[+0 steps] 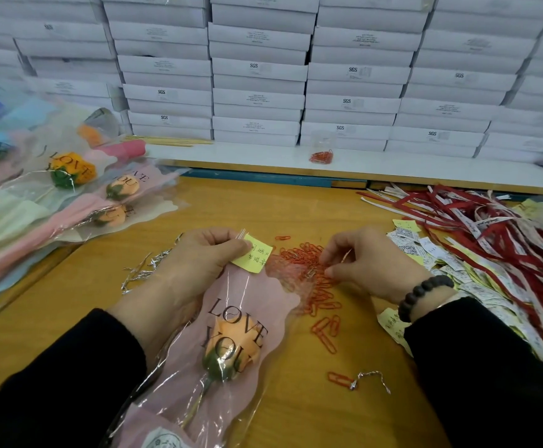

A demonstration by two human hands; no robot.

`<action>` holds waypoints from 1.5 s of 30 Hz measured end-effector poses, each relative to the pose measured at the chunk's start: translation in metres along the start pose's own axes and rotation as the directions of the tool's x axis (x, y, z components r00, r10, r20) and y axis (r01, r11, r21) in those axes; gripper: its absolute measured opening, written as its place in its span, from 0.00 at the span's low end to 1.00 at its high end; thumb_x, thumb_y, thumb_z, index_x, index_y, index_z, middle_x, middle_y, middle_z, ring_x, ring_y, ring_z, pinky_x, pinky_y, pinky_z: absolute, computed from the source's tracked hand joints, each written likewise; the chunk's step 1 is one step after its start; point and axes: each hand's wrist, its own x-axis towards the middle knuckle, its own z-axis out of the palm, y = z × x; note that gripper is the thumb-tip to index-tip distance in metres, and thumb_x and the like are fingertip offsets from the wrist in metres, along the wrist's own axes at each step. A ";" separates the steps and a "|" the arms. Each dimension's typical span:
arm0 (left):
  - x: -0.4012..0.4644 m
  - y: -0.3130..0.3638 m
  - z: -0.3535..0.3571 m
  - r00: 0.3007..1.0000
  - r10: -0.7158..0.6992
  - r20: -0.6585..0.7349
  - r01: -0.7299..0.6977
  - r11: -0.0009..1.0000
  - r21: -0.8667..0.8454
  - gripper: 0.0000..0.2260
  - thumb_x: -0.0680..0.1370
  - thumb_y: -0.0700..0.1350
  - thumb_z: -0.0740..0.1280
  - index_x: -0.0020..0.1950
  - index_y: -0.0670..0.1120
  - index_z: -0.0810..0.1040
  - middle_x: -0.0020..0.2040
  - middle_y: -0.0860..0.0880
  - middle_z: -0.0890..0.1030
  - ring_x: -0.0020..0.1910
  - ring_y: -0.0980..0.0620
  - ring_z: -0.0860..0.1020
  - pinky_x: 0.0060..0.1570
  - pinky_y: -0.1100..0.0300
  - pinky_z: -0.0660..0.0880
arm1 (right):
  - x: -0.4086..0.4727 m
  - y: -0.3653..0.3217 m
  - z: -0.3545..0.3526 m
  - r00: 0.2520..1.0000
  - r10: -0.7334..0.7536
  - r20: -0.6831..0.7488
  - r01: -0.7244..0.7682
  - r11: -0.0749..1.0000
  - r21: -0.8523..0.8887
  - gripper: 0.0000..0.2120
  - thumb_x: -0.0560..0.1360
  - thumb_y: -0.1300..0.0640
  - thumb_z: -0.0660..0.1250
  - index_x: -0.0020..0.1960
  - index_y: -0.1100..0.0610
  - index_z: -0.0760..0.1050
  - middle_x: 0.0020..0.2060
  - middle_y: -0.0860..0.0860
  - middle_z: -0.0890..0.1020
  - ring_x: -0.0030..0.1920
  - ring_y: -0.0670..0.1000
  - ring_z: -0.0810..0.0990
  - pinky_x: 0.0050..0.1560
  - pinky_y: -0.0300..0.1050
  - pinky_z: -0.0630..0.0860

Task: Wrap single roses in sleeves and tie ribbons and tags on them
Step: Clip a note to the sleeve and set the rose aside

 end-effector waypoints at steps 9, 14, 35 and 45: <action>0.000 -0.002 0.002 1.000 -0.014 0.016 0.015 1.000 -0.015 0.06 0.75 0.35 0.65 0.39 0.38 0.78 0.32 0.42 0.81 0.25 0.52 0.78 0.27 0.66 0.75 | 0.003 0.002 0.012 0.997 -0.023 0.077 0.034 0.988 -0.149 0.06 0.71 0.60 0.72 0.43 0.50 0.78 0.37 0.45 0.77 0.36 0.43 0.73 0.39 0.35 0.72; 0.001 -0.003 0.002 1.000 -0.008 0.021 0.008 1.000 -0.023 0.06 0.75 0.35 0.65 0.38 0.38 0.78 0.31 0.44 0.82 0.25 0.53 0.78 0.27 0.66 0.75 | 0.005 0.002 0.017 0.998 -0.049 0.031 0.052 0.990 -0.134 0.08 0.71 0.59 0.72 0.37 0.50 0.76 0.37 0.44 0.77 0.36 0.41 0.73 0.34 0.32 0.67; -0.001 -0.003 0.004 0.999 -0.011 0.046 0.012 1.000 -0.009 0.07 0.75 0.35 0.65 0.37 0.39 0.77 0.33 0.41 0.82 0.27 0.51 0.79 0.30 0.62 0.77 | 0.005 0.006 0.014 0.994 0.034 -0.103 -0.001 0.954 0.298 0.07 0.70 0.57 0.73 0.35 0.56 0.76 0.30 0.48 0.81 0.32 0.43 0.77 0.33 0.33 0.71; -0.001 -0.003 0.002 0.998 -0.015 0.060 0.016 1.000 -0.008 0.07 0.75 0.36 0.65 0.37 0.39 0.77 0.31 0.43 0.82 0.26 0.52 0.79 0.27 0.64 0.76 | 0.007 0.007 0.018 0.993 -0.055 -0.107 0.053 0.998 -0.024 0.07 0.74 0.57 0.68 0.38 0.48 0.77 0.38 0.41 0.76 0.39 0.39 0.73 0.40 0.34 0.70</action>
